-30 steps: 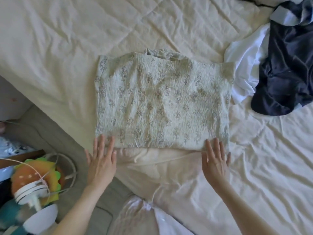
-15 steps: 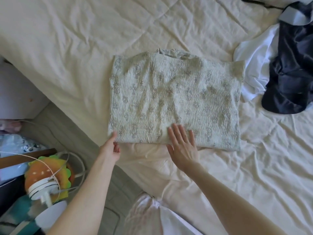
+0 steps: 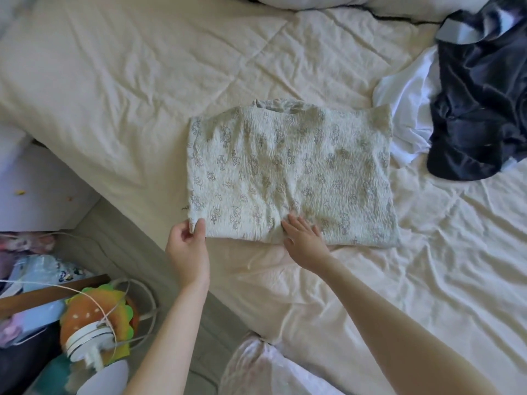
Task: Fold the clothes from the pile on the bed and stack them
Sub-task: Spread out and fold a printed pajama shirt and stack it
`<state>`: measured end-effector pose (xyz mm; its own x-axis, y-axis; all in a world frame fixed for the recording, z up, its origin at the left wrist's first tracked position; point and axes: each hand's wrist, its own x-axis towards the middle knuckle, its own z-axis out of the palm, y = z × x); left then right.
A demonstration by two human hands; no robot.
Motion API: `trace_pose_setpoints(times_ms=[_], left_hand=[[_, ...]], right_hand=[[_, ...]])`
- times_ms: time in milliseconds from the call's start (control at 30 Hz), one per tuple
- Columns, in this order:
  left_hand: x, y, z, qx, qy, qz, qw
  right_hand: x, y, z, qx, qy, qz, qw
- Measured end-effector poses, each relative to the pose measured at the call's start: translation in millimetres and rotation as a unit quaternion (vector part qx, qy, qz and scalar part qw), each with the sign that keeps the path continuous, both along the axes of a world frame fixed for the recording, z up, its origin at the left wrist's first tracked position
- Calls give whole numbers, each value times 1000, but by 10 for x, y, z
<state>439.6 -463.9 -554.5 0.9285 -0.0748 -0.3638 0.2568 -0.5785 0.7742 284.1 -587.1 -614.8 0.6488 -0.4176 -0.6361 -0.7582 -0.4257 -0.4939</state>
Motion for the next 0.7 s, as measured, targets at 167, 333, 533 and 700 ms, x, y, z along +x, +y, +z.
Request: trace_pose_setpoints(times_ms=[167,333,533,700], left_hand=[[-299,-608,340,-43,-142,-146,978],[-983,-1431,351,-73,-255,-383,885],[-1813,-1656,-215,23,-214,-663,717],[-1678,-1208,-417,144,-285,-625,712]], right_hand=[[-292,-140,330,214,-138,-344,904],[-865,-421,442,355,-265,-574,689],[-1473,-728,279,345,-278,-648,619],[-1555,-870,124,326,-220,-653,647]])
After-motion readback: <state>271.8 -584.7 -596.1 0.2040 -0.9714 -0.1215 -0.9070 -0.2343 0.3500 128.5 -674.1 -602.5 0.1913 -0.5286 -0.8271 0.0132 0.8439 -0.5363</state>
